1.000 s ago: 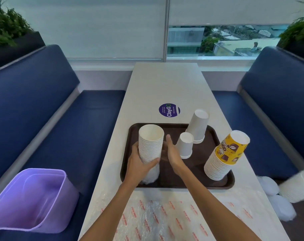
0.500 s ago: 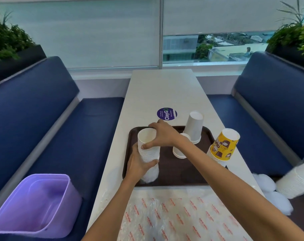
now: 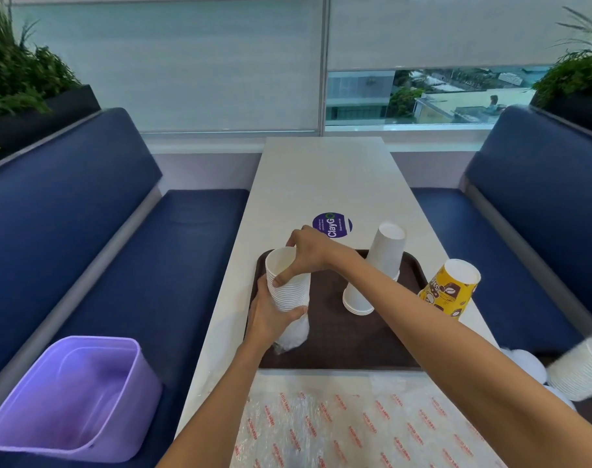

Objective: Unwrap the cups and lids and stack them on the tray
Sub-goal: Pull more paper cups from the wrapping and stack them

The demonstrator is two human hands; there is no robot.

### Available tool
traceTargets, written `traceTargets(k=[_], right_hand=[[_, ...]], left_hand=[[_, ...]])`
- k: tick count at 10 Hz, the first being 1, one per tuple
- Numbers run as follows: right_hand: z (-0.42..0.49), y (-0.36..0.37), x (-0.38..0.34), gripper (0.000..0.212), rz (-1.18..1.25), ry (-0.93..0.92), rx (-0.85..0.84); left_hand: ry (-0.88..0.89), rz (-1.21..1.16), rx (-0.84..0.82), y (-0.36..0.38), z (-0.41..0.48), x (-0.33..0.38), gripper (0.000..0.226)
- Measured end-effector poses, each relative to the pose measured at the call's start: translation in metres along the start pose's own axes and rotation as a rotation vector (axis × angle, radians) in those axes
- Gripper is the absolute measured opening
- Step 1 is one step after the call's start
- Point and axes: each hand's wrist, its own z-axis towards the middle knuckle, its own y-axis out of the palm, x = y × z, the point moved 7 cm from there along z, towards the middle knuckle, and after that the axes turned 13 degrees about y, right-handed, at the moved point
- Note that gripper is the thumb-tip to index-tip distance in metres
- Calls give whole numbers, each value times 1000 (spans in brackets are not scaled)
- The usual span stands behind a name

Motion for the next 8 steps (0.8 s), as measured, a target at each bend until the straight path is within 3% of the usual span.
traceTargets(k=[1, 2, 3, 4, 5, 6, 8], right_hand=[[3, 0, -5, 79, -22, -9, -8], [5, -1, -9, 77, 4, -12, -26], [2, -7, -13, 76, 3, -26, -21], [-6, -25, -14, 74, 117, -38, 17], [-16, -52, -1, 63, 355, -28, 88], [-20, -61, 26, 57, 539, 52, 59], [-34, -27, 66, 48, 633, 157, -91]], left_hand=[[-19, -53, -70, -1, -8, 2, 100], [50, -226, -176, -5, -9, -20, 90], [123, 763, 717, -42, 17, -35, 55], [42, 11, 169, -29, -3, -43, 71], [6, -132, -63, 2, -2, -24, 97], [16, -116, 2, -7, -6, -9, 93], [61, -161, 100, -10, -7, -11, 104]])
